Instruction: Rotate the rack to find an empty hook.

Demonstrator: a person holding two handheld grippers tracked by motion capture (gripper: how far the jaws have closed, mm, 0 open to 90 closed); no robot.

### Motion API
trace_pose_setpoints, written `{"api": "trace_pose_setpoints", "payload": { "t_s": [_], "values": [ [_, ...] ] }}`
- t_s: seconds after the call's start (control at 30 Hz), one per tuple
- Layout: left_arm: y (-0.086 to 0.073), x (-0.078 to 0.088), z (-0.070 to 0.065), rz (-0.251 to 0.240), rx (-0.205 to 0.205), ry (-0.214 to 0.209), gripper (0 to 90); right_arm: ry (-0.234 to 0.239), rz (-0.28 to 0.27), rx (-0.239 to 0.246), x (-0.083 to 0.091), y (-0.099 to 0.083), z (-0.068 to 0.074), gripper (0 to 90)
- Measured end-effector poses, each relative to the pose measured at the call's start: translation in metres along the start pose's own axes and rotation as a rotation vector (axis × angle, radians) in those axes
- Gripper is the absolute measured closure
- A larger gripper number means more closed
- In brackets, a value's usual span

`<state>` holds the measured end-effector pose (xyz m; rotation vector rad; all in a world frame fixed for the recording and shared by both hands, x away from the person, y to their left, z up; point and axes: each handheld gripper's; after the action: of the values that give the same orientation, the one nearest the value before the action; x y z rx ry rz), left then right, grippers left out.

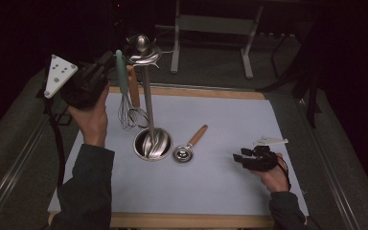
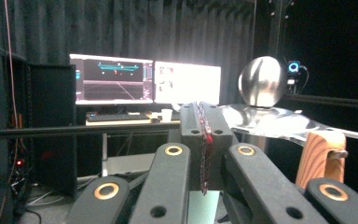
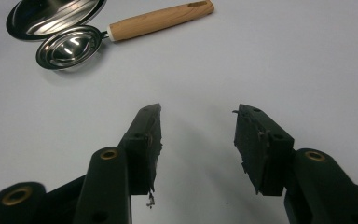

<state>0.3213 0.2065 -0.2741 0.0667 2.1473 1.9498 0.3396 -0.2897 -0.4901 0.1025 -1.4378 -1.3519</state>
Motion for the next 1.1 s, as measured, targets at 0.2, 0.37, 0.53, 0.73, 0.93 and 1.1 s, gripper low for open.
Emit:
{"api": "trace_pose_setpoints", "payload": {
  "t_s": [0.2, 0.37, 0.53, 0.73, 0.93, 1.1],
  "values": [
    [0.001, -0.007, 0.001, 0.011, -0.002, 0.010, 89.5, -0.001, -0.005, -0.002, 0.001, 0.000, 0.000, 50.5],
    [0.001, -0.010, 0.002, 0.014, 0.001, 0.012, 89.5, -0.002, -0.006, -0.003, 0.002, 0.000, -0.001, 50.5],
    [0.001, -0.010, 0.002, 0.018, -0.001, 0.010, 89.4, -0.005, -0.008, -0.004, 0.003, 0.000, -0.001, 50.5],
    [-0.002, -0.005, 0.002, 0.027, -0.012, 0.005, 89.0, -0.009, -0.004, -0.002, 0.003, -0.001, -0.001, 50.5],
    [-0.006, 0.003, 0.012, 0.038, -0.014, 0.019, 89.0, -0.009, 0.002, -0.002, 0.002, -0.002, -0.001, 50.5],
    [-0.015, 0.012, 0.019, 0.061, -0.016, 0.030, 88.0, -0.010, 0.001, -0.003, 0.002, -0.002, -0.001, 50.5]
  ]
}}
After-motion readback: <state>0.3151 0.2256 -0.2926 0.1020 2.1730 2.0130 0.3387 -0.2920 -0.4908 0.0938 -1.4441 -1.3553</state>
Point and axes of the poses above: each handheld gripper's, and its own axes: x roughly backward along the jaws, y roughly out of its top, z roughly to its left, and after that the axes turned 12 degrees about y, right-handed
